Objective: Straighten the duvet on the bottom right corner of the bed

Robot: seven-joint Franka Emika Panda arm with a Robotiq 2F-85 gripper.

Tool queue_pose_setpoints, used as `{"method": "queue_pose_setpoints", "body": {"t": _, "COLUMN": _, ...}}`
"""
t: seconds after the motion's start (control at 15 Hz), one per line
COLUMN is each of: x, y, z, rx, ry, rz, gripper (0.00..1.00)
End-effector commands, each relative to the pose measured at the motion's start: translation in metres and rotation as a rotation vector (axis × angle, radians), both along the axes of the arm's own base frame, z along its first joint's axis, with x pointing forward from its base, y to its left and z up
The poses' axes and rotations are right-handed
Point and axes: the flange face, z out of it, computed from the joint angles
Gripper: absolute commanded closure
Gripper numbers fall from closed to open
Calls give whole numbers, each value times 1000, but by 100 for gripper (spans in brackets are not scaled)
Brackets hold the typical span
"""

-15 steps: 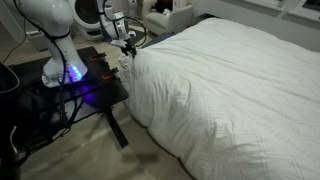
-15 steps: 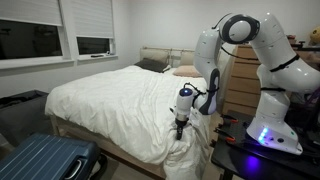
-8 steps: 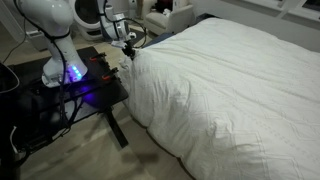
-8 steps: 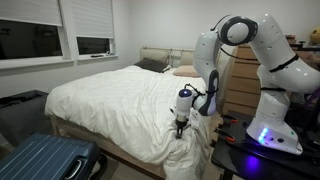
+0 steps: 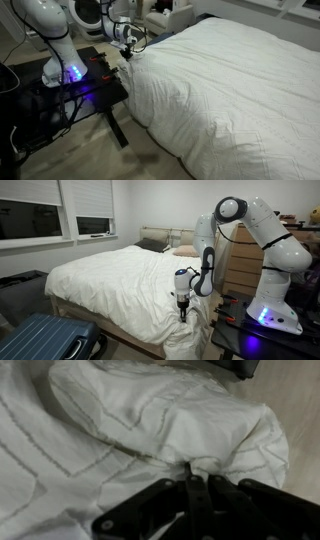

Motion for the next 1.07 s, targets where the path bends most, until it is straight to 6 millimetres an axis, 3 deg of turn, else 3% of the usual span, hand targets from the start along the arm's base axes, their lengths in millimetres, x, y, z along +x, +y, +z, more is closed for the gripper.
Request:
{"method": "queue_pose_setpoints", "body": {"t": 0.0, "x": 1, "y": 11, "z": 2, "rx": 48, "ry": 100, "rz": 29, "gripper": 99}}
{"method": "queue_pose_setpoints", "body": {"t": 0.27, "x": 5, "y": 53, "z": 1, "rx": 45, "ry": 185, "rz": 108, "gripper": 99}}
{"method": "queue_pose_setpoints", "body": {"t": 0.6, "x": -21, "y": 104, "z": 1, "rx": 86, "ry": 278, "rz": 284, "gripper": 99}}
{"method": "queue_pose_setpoints", "body": {"t": 0.73, "x": -39, "y": 111, "z": -4, "rx": 97, "ry": 327, "rz": 350, "gripper": 99}}
{"method": "queue_pose_setpoints", "body": {"t": 1.0, "x": -72, "y": 105, "z": -17, "rx": 73, "ry": 393, "rz": 480, "gripper": 99}}
